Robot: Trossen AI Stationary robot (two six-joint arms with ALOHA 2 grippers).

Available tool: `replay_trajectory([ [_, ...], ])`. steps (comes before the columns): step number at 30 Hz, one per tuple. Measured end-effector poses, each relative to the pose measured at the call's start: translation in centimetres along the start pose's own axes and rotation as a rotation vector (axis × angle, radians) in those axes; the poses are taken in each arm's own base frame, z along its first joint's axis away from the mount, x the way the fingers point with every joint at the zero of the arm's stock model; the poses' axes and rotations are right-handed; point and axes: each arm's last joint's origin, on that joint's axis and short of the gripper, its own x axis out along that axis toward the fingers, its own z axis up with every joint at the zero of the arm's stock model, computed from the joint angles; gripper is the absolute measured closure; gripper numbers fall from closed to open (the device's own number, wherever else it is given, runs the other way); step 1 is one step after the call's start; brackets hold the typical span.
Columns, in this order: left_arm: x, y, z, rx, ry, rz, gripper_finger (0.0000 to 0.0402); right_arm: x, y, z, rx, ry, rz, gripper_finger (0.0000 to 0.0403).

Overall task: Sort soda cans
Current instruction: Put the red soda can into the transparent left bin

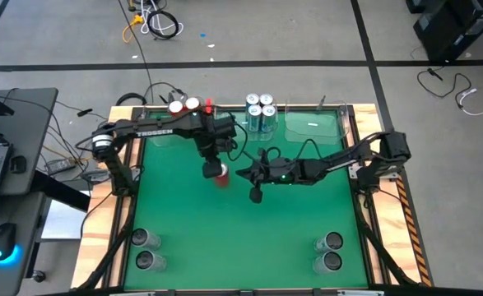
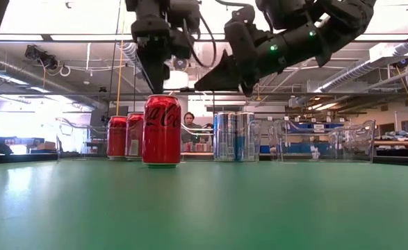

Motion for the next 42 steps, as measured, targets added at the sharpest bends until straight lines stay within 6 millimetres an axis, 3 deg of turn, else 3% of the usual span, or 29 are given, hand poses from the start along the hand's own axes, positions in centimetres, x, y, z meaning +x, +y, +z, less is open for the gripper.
replay_trajectory([
  [9, -2.8, -1.0, -3.5, 0.058, -0.321, -0.009, 0.0296, 0.8, 0.2, -1.1, -0.003, 0.018, 0.018, 0.0402],
  [18, -0.2, -2.8, -9.1, 0.11, -0.696, -0.095, 0.0396, 2.3, 0.3, -2.8, 0.012, -0.002, 0.035, 0.0402],
  [24, 2.7, -3.6, -12.6, 0.108, -0.793, -0.088, 0.0393, 2.8, -0.1, -3.2, 0.018, -0.003, 0.023, 0.0403],
  [31, 5.0, -4.3, -13.0, 0.044, -0.874, -0.159, 0.0382, 2.9, -0.8, -2.9, 0.026, -0.017, 0.005, 0.0403],
  [36, 4.2, -4.7, -12.3, -0.038, -0.9, -0.217, 0.0323, 3.0, -0.9, -2.9, 0.027, -0.018, 0.003, 0.0403],
  [42, 3.5, -5.0, -11.9, -0.069, -0.915, -0.248, 0.0216, 3.0, -0.9, -2.9, 0.026, -0.019, 0.003, 0.0403],
])
